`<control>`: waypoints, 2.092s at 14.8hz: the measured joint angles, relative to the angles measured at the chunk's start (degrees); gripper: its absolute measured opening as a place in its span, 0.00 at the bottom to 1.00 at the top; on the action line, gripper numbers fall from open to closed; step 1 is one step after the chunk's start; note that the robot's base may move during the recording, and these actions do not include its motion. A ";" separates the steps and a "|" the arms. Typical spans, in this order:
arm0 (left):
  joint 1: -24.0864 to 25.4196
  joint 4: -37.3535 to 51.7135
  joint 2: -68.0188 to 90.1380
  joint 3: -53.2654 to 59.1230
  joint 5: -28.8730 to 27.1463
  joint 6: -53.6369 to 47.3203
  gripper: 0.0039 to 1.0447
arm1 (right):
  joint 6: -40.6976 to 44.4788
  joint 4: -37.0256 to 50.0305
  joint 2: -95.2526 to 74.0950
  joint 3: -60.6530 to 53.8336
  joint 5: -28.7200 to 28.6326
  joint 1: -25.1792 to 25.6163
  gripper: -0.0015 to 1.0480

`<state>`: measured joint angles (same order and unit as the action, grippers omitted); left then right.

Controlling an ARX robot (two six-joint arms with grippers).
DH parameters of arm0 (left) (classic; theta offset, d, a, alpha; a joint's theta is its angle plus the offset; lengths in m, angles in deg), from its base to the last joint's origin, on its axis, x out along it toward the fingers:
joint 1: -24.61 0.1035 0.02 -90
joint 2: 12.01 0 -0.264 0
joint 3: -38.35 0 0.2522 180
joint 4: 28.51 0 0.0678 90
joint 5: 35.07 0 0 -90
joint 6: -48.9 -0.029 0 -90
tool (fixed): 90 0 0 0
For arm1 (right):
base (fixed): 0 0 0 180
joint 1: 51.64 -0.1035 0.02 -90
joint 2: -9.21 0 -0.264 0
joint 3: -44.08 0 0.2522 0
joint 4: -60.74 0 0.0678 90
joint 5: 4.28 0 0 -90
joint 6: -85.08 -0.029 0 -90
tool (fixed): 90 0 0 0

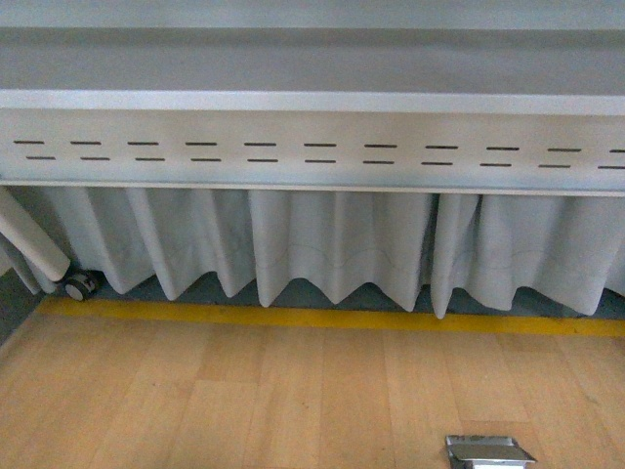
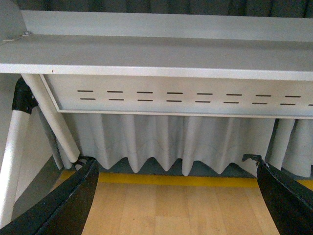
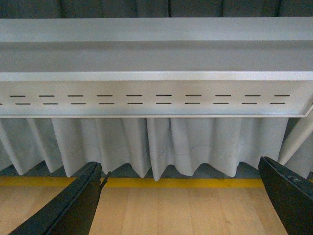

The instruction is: Open oven

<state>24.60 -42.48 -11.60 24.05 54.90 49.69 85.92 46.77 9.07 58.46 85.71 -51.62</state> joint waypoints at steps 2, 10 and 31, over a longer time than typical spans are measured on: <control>0.00 0.00 0.00 0.00 0.00 0.00 0.94 | 0.00 0.00 0.00 0.00 0.00 0.00 0.94; 0.00 0.00 0.00 0.00 0.00 0.00 0.94 | 0.00 0.00 0.00 0.00 0.00 0.00 0.94; 0.00 0.00 0.00 0.00 0.00 0.00 0.94 | 0.00 0.00 0.00 0.00 0.00 0.00 0.94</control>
<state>24.60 -42.48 -11.60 24.05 54.90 49.69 85.92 46.77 9.07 58.46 85.71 -51.62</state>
